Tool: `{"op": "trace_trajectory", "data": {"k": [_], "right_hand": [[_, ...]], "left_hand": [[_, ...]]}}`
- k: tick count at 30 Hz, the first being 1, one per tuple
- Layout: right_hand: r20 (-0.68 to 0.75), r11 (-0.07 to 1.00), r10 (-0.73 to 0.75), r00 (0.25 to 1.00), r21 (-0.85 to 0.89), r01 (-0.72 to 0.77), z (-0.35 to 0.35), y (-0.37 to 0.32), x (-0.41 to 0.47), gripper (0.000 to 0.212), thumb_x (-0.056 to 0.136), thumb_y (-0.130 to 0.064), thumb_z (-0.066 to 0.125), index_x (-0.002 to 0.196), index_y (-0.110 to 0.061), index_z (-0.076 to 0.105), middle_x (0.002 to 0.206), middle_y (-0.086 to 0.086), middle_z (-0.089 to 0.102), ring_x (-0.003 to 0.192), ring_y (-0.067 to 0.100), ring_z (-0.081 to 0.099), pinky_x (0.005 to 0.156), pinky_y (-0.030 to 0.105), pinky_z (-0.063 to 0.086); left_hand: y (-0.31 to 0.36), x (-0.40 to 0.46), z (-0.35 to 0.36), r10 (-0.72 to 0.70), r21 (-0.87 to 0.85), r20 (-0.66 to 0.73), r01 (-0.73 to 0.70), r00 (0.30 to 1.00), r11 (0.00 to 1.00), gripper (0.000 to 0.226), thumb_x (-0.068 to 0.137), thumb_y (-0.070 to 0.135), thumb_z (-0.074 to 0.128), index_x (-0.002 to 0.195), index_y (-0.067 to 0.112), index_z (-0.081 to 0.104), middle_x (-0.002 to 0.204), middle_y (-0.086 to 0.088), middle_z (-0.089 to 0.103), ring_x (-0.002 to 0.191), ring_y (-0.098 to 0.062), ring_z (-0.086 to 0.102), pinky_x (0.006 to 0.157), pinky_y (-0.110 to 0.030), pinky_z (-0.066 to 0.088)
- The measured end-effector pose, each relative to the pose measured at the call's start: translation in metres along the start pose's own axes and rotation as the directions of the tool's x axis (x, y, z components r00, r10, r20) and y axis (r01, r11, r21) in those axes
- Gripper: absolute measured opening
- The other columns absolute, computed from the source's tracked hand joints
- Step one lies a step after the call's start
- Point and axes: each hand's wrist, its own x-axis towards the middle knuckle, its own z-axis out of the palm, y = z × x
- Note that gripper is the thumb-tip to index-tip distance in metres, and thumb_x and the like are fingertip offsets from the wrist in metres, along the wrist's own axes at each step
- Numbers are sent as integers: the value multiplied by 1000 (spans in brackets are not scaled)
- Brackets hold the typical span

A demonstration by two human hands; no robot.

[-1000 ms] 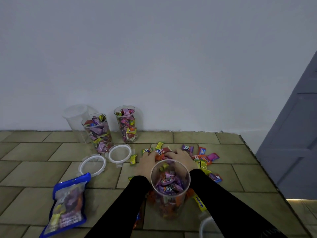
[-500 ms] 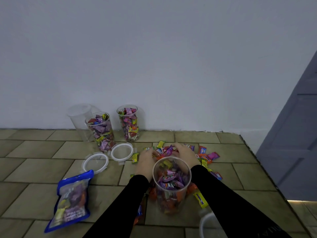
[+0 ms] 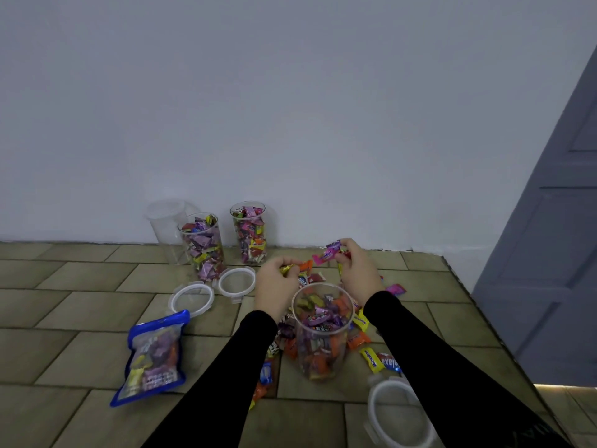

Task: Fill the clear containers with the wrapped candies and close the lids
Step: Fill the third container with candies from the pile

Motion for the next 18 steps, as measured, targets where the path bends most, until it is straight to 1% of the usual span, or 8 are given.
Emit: {"op": "trace_trajectory", "data": {"k": [2, 4, 6, 9, 11, 14, 16, 18], "right_hand": [[-32, 999, -19, 999, 46, 20, -5, -9, -5, 22, 100, -8, 41, 120, -10, 51, 96, 3, 53, 66, 1, 45, 70, 27, 39], [-67, 997, -48, 997, 57, 52, -8, -17, -8, 21, 100, -10, 41, 119, -9, 52, 96, 4, 53, 71, 11, 47, 70, 26, 37], [-94, 996, -66, 993, 62, 72, -10, -24, -13, 21, 101, -12, 42, 119, -7, 51, 94, 3, 54, 79, 17, 48, 71, 25, 36], [-129, 992, -64, 990, 104, 78, -13, -34, -20, 24, 101, -17, 44, 122, -9, 50, 100, 2, 56, 88, 18, 52, 74, 25, 38], [-156, 986, -59, 986, 144, 81, -13, -39, -25, 23, 101, -17, 44, 122, -11, 50, 102, 1, 57, 90, 17, 53, 70, 19, 39], [-197, 978, -42, 979, 190, 81, -12, -47, -33, 23, 101, -17, 44, 122, -11, 50, 98, 0, 56, 81, 12, 51, 60, 5, 38], [-223, 969, -22, 975, 237, 76, -11, -51, -37, 26, 101, -18, 44, 124, -8, 49, 100, 1, 55, 80, 10, 49, 58, 1, 37], [-253, 956, 11, 967, 287, 64, -11, -55, -41, 29, 101, -20, 44, 127, -7, 48, 105, 2, 54, 85, 12, 49, 60, 0, 36]], "left_hand": [[11, -9, -6, 34, -45, -34, -35, 999, 998, 14, 91, 10, 59, 88, 17, 71, 77, 5, 65, 60, -3, 53, 52, -13, 37], [20, -17, -11, 54, -98, -54, -59, 997, 993, 13, 90, 12, 60, 90, 17, 72, 73, 4, 65, 50, 0, 48, 49, -10, 35], [30, -25, -17, 53, -155, -68, -63, 996, 986, 12, 89, 13, 61, 91, 18, 72, 75, 0, 66, 51, -2, 48, 50, -15, 39], [43, -37, -25, 38, -245, -103, -62, 994, 967, 12, 86, 11, 63, 86, 20, 71, 73, -4, 67, 58, -9, 54, 54, -18, 45], [51, -44, -28, 31, -286, -113, -63, 993, 956, 12, 84, 11, 64, 84, 19, 72, 71, -3, 67, 59, -9, 55, 53, -16, 45], [59, -54, -31, 55, -323, -113, -89, 992, 942, 11, 85, 10, 65, 85, 18, 72, 67, 0, 63, 55, -5, 50, 52, -16, 42], [62, -61, -32, 58, -365, -113, -96, 992, 926, 11, 85, 9, 65, 85, 17, 72, 69, -1, 65, 58, -7, 54, 54, -17, 45], [62, -68, -30, 51, -400, -114, -93, 992, 912, 12, 85, 6, 65, 85, 15, 72, 68, -2, 65, 58, -9, 55, 54, -19, 46]]}}
